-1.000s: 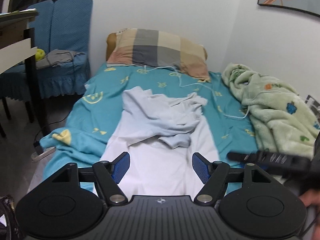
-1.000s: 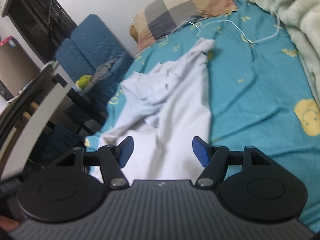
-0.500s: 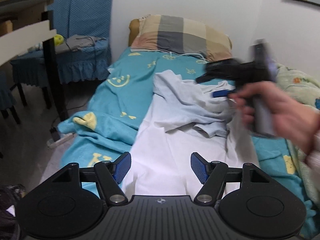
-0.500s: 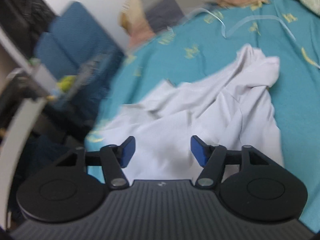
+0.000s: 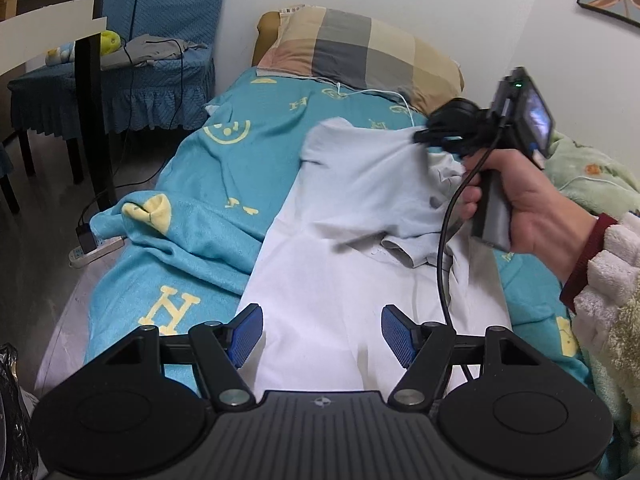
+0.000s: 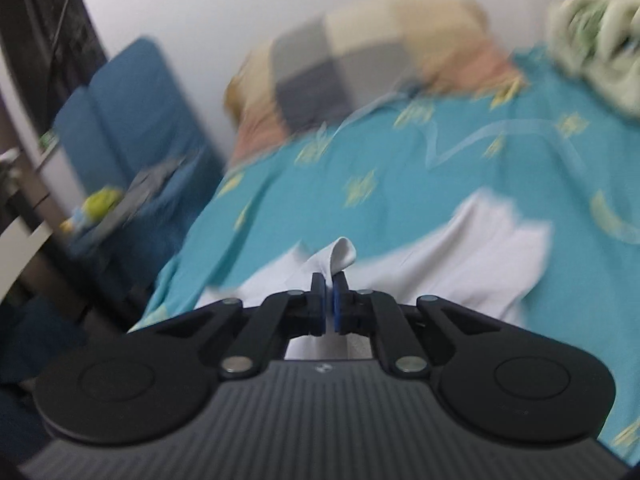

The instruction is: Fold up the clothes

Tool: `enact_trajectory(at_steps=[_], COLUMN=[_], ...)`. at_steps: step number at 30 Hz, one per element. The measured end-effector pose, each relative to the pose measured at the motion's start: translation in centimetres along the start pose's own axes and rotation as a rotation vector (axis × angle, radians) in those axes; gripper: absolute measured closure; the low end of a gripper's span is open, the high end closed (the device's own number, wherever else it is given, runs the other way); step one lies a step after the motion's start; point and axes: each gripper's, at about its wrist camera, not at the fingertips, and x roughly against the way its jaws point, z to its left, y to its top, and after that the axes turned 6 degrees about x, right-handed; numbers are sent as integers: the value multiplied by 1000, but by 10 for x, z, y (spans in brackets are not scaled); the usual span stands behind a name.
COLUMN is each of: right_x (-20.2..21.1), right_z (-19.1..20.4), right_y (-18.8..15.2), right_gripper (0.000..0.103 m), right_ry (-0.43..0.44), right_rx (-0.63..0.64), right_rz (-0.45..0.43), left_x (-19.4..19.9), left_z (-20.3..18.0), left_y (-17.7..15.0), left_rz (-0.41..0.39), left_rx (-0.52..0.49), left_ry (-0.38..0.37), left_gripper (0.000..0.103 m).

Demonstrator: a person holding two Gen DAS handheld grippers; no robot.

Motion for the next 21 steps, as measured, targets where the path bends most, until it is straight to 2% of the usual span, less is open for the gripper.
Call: enact_trajectory(at_steps=[1, 4, 8, 9, 10, 11, 12, 13, 15, 21], right_x=[2, -14, -11, -2, 6, 18, 33, 48, 86, 218], right_z=[-5, -21, -37, -35, -33, -28, -24, -20, -13, 15], right_y=[2, -4, -15, -15, -16, -16, -17, -18, -23, -52], right_gripper=[97, 96, 93, 90, 80, 71, 53, 41, 40, 40], right_ry=[-29, -88, -34, -28, -22, -19, -13, -2, 25, 66], right_rx=[0, -26, -116, -98, -80, -47, -19, 1, 21, 93], right_rz=[-25, 34, 94, 99, 104, 100, 89, 75, 57, 104], left_x=[1, -1, -2, -2, -2, -2, 0, 2, 7, 26], left_z=[-1, -3, -3, -3, -3, -3, -4, -5, -7, -14], left_y=[0, -1, 0, 0, 1, 1, 1, 1, 0, -6], left_rz=[-3, -1, 1, -1, -2, -4, -8, -14, -26, -57], left_rx=[-2, -8, -7, -7, -6, -6, -6, -8, -12, -31], left_ry=[1, 10, 9, 10, 10, 10, 7, 2, -6, -28], left_gripper=[35, 35, 35, 35, 35, 35, 35, 35, 35, 34])
